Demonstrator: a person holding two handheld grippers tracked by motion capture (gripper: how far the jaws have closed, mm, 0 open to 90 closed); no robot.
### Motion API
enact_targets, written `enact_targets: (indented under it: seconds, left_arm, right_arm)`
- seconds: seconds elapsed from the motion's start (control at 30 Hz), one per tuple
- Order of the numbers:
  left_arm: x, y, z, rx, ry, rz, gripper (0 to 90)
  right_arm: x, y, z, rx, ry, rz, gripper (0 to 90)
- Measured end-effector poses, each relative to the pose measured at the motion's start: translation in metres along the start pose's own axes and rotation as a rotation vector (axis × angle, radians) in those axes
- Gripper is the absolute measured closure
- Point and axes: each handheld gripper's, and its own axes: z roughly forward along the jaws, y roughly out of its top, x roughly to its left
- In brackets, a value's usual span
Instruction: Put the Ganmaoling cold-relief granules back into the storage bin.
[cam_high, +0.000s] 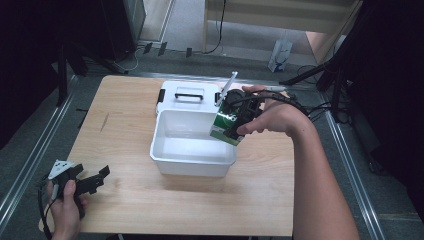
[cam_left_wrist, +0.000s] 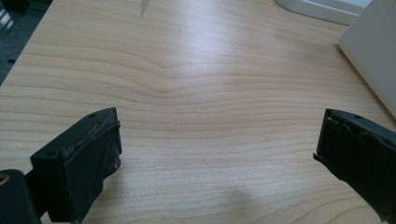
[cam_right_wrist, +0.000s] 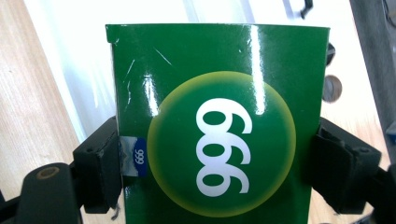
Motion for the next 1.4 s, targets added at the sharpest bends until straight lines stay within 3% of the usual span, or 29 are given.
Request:
enact_targets:
  seconds: [0.03,0.2,0.23,0.3,0.33,0.43,0.67,0.9,1.13,1.4]
  left_arm:
    - [0.0,0.0,0.0,0.0,0.0,0.0,0.6]
    - [0.0,0.0,0.0,0.0,-0.002,0.0,0.6]
    - [0.0,0.0,0.0,-0.001,-0.002,0.0,0.6]
    - [0.0,0.0,0.0,0.002,-0.003,0.001,0.6]
    - [0.0,0.0,0.0,0.002,-0.002,0.001,0.6]
    - [0.0,0.0,0.0,0.002,-0.003,-0.001,0.6]
    - [0.0,0.0,0.0,0.0,-0.003,-0.001,0.6]
    - [0.0,0.0,0.0,-0.002,-0.004,-0.002,0.6]
    - [0.001,0.0,0.0,-0.005,-0.004,-0.004,0.6]
    - [0.001,0.0,-0.001,0.0,-0.005,-0.001,0.6]
  right_arm:
    - [0.002,0.003,0.003,-0.005,-0.007,-0.04,16.4]
    - [0.005,0.007,0.008,-0.008,0.007,-0.077,16.3]
    - [0.006,0.008,0.013,-0.012,0.025,-0.112,16.3]
    - [0.007,0.007,0.014,-0.012,0.03,-0.122,16.3]
    - [0.008,0.007,0.018,-0.014,0.052,-0.16,16.2]
    - [0.01,0.006,0.027,-0.019,0.066,-0.202,16.1]
    - [0.012,0.006,0.047,-0.003,0.074,-0.235,15.9]
    - [0.013,0.0,0.07,-0.009,0.104,-0.219,15.8]
    - [0.015,0.0,0.1,0.045,0.113,-0.204,15.7]
    - [0.016,-0.001,0.12,0.081,0.128,-0.168,15.2]
